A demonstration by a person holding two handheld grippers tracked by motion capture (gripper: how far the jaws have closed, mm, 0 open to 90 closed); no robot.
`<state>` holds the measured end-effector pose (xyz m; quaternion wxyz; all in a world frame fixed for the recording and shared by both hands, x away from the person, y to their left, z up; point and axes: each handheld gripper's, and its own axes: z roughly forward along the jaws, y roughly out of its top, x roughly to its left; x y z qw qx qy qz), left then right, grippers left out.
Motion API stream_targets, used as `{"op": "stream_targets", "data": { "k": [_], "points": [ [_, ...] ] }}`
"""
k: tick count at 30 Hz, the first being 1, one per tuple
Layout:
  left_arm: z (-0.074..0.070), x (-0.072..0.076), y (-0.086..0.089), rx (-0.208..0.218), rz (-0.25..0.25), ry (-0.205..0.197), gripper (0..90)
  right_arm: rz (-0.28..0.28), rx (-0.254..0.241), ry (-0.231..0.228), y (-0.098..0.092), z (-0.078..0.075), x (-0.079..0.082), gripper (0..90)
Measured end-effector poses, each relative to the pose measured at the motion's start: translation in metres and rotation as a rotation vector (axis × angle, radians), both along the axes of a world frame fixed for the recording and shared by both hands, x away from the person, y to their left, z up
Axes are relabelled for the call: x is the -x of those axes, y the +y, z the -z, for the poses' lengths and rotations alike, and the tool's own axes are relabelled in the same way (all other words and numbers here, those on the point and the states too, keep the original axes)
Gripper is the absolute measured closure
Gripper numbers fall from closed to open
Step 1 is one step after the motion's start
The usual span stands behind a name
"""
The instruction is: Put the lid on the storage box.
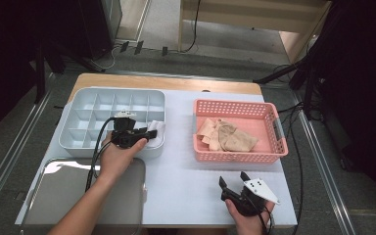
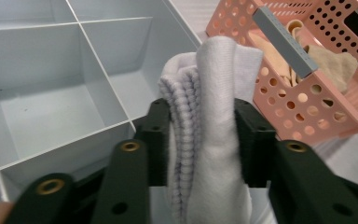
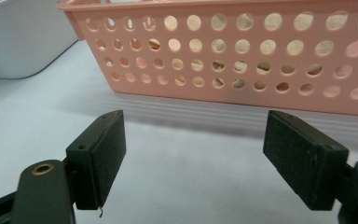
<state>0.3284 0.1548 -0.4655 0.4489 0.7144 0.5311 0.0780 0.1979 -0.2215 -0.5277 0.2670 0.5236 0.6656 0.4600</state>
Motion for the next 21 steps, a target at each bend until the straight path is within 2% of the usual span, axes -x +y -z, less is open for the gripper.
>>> {"op": "stream_targets", "data": {
  "k": [2, 5, 7, 9, 13, 15, 17, 19, 21],
  "points": [
    [-0.005, 0.002, 0.006, 0.016, -0.028, -0.025, 51.7, -0.001, 0.0, 0.0, 0.0, 0.0, 0.0, 21.1],
    [-0.012, 0.004, 0.013, 0.055, -0.029, -0.042, 52.5, -0.003, 0.001, -0.001, 0.0, 0.0, 0.0, 21.1],
    [-0.013, 0.003, 0.012, 0.043, 0.009, -0.024, 62.0, -0.005, 0.003, -0.004, 0.0, 0.0, -0.001, 21.1],
    [-0.01, 0.003, 0.007, 0.004, 0.024, -0.012, 72.4, -0.005, 0.004, -0.003, 0.0, 0.0, -0.001, 21.1],
    [-0.009, 0.0, 0.005, 0.006, 0.022, 0.013, 80.4, -0.004, 0.006, -0.003, 0.0, 0.0, 0.0, 21.1],
    [-0.007, -0.004, 0.002, -0.017, 0.048, 0.047, 81.8, -0.004, 0.008, -0.002, 0.0, 0.0, 0.0, 21.1],
    [-0.001, -0.01, -0.003, -0.044, 0.076, 0.108, 82.5, -0.005, 0.008, -0.001, 0.0, 0.0, 0.0, 21.2],
    [0.003, -0.015, -0.007, -0.102, 0.108, 0.168, 82.8, -0.005, 0.009, -0.002, 0.0, 0.0, -0.001, 21.1],
    [0.003, -0.02, -0.007, -0.104, 0.12, 0.21, 83.0, -0.004, 0.007, -0.001, 0.0, 0.0, -0.001, 21.2]
  ]
}}
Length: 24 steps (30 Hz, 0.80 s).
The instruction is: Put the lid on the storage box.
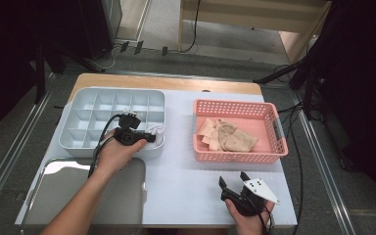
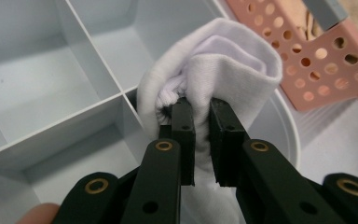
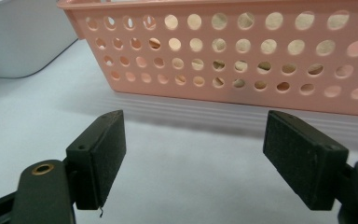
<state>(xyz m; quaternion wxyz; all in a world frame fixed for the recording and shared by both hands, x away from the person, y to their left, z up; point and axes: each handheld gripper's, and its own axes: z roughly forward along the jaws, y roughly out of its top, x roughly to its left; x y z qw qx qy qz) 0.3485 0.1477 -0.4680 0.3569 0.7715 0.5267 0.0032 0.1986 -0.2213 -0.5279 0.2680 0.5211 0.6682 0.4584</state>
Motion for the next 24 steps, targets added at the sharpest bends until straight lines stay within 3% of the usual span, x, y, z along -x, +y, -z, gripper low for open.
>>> {"op": "stream_targets", "data": {
  "k": [3, 5, 7, 11, 13, 16, 18, 21, 24],
  "points": [
    [0.003, -0.005, -0.002, -0.026, 0.019, 0.042, 83.0, -0.001, 0.001, -0.001, 0.0, 0.0, 0.0, 21.2],
    [0.001, -0.004, -0.001, -0.036, 0.031, 0.035, 82.0, 0.0, 0.003, 0.001, 0.0, 0.0, 0.0, 21.3],
    [-0.004, 0.0, 0.0, -0.026, 0.03, 0.007, 76.4, 0.001, -0.001, -0.001, 0.0, 0.0, 0.0, 21.2],
    [-0.02, 0.008, 0.015, 0.076, -0.024, -0.09, 61.7, 0.003, -0.006, 0.001, 0.0, 0.0, 0.0, 21.3],
    [-0.023, 0.008, 0.017, 0.1, -0.049, -0.127, 53.8, -0.002, -0.001, 0.0, 0.0, 0.0, 0.0, 21.2],
    [-0.021, 0.006, 0.013, 0.108, -0.035, -0.124, 43.0, -0.001, -0.001, 0.001, 0.0, 0.0, 0.0, 21.2],
    [-0.016, 0.005, 0.005, 0.086, -0.023, -0.12, 36.4, 0.0, 0.001, 0.002, 0.0, 0.0, 0.0, 21.2],
    [-0.012, 0.006, -0.004, 0.062, -0.025, -0.146, 34.0, 0.001, 0.002, 0.002, 0.0, 0.0, 0.0, 21.2],
    [-0.012, 0.006, -0.008, 0.064, -0.029, -0.158, 47.2, -0.001, -0.002, 0.001, 0.0, 0.0, 0.0, 21.2]
  ]
}}
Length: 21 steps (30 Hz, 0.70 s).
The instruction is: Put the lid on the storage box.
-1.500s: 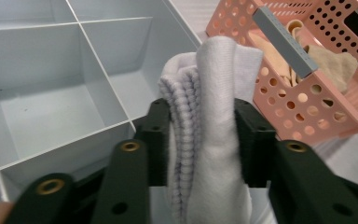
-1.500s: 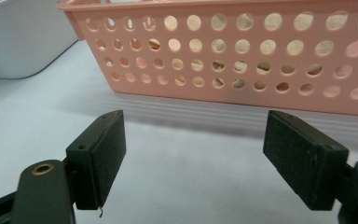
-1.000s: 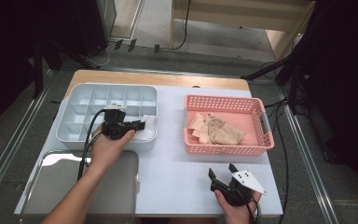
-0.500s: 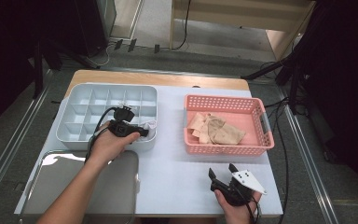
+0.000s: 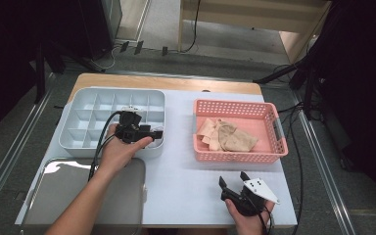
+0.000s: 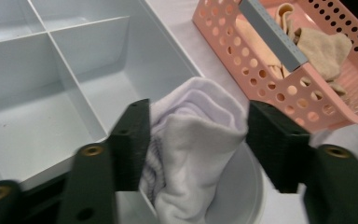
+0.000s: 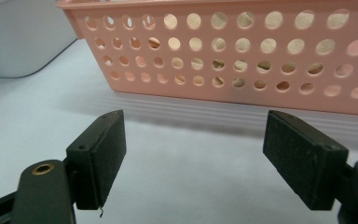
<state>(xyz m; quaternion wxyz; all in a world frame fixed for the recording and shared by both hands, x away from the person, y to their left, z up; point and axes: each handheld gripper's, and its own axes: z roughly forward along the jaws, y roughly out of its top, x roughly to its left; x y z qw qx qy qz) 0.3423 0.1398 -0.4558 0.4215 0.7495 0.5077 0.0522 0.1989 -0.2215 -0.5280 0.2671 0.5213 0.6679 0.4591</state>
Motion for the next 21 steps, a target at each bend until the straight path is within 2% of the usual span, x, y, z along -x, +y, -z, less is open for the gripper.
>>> {"op": "stream_targets", "data": {
  "k": [4, 8, 10, 14, 17, 19, 21],
  "points": [
    [0.0, 0.0, -0.003, -0.032, -0.011, -0.005, 65.3, -0.001, -0.001, 0.002, 0.0, 0.0, 0.0, 21.2],
    [0.003, -0.003, -0.003, -0.028, -0.017, 0.021, 75.2, 0.0, -0.002, 0.004, 0.0, 0.0, 0.0, 21.2],
    [0.004, -0.004, -0.004, -0.032, -0.018, 0.034, 78.3, 0.0, 0.0, 0.003, 0.0, 0.0, 0.0, 21.2],
    [0.008, -0.009, -0.007, -0.069, -0.009, 0.067, 81.7, 0.0, 0.002, 0.004, 0.0, 0.0, 0.0, 21.3],
    [0.011, -0.012, -0.011, -0.117, 0.001, 0.112, 83.1, 0.002, 0.004, 0.004, 0.0, 0.0, 0.0, 21.3],
    [0.012, -0.015, -0.013, -0.132, 0.001, 0.136, 83.6, 0.002, 0.003, 0.004, 0.0, 0.0, 0.0, 21.2],
    [0.012, -0.018, -0.016, -0.177, 0.002, 0.164, 84.1, 0.001, 0.005, 0.004, 0.001, 0.0, 0.0, 21.3]
  ]
}}
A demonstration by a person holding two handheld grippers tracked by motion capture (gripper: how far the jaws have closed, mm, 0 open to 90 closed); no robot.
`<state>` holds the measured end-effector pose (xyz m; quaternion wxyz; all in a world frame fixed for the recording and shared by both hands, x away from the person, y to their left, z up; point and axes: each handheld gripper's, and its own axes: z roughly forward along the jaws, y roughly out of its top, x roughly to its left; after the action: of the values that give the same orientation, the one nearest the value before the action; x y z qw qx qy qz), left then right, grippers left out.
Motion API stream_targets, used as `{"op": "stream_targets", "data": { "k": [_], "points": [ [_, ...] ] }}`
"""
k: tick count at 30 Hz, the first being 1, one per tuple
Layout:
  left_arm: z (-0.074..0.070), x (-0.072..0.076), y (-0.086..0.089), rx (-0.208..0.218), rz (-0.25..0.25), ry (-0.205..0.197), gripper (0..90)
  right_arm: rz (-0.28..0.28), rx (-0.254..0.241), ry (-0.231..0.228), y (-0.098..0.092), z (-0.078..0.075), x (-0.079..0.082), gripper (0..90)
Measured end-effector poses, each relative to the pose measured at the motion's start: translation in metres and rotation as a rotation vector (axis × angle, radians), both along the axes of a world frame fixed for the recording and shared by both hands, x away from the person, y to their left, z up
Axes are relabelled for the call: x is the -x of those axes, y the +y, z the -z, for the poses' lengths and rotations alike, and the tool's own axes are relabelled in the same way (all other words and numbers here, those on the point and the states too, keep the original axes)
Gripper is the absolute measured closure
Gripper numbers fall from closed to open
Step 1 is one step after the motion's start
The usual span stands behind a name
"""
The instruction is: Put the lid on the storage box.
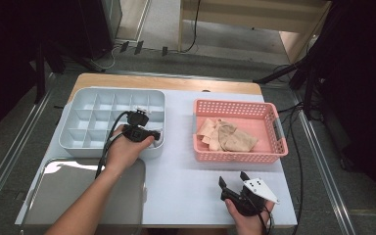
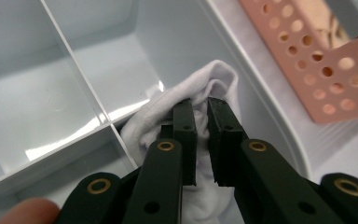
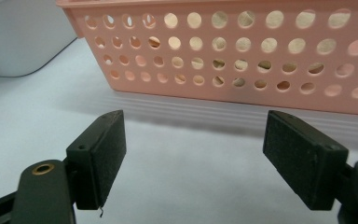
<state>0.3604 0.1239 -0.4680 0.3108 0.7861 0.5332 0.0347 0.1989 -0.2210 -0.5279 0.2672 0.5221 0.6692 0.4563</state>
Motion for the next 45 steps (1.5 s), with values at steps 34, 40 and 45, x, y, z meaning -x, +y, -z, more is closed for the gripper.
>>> {"op": "stream_targets", "data": {
  "k": [34, 40, 45],
  "points": [
    [-0.014, 0.074, 0.044, 0.261, -0.036, -0.369, 8.9, 0.011, -0.002, -0.006, 0.0, 0.0, 0.001, 21.6],
    [-0.005, 0.104, 0.066, 0.245, -0.077, -0.453, 7.9, 0.015, 0.012, -0.016, 0.002, -0.001, 0.002, 21.5],
    [0.001, 0.122, 0.078, 0.267, -0.087, -0.484, 7.9, 0.021, 0.015, -0.016, 0.001, 0.0, 0.001, 21.5]
  ]
}}
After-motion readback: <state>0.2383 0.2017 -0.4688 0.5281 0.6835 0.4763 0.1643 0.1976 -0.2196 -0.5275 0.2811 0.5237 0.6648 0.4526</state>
